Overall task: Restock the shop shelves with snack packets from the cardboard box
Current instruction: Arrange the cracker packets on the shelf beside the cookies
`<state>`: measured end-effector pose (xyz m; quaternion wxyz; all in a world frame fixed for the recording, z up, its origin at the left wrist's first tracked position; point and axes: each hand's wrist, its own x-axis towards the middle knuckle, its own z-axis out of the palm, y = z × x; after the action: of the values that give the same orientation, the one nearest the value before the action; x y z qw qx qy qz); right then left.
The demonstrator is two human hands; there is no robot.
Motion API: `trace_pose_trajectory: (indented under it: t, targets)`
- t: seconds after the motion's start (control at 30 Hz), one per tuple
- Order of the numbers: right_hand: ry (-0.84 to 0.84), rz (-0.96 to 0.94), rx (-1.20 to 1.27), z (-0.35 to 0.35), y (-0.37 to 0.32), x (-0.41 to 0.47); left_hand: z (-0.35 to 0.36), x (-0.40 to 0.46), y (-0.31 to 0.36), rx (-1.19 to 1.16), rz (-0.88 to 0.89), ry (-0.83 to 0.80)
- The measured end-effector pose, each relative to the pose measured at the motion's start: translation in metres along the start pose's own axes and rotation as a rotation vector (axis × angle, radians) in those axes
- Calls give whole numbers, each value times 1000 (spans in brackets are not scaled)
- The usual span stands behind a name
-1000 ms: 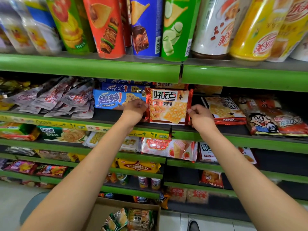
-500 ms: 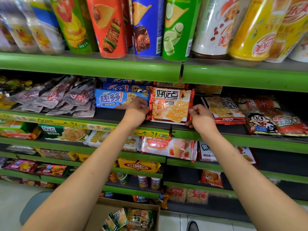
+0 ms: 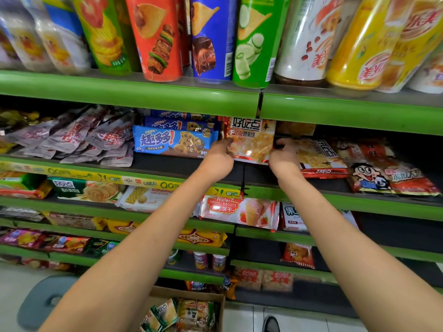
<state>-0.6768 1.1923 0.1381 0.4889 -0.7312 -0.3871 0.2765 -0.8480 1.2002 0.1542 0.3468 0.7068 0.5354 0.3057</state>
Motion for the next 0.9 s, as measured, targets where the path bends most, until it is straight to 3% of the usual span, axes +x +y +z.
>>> trace_pose_trajectory:
  t: [0.57,0.9]
  targets:
    - [-196,-183,-199,3,10,6,14,-16,-2,189,20,31]
    - [-184,-156,-269,5,11,9,13,-15,-7,348,43,-2]
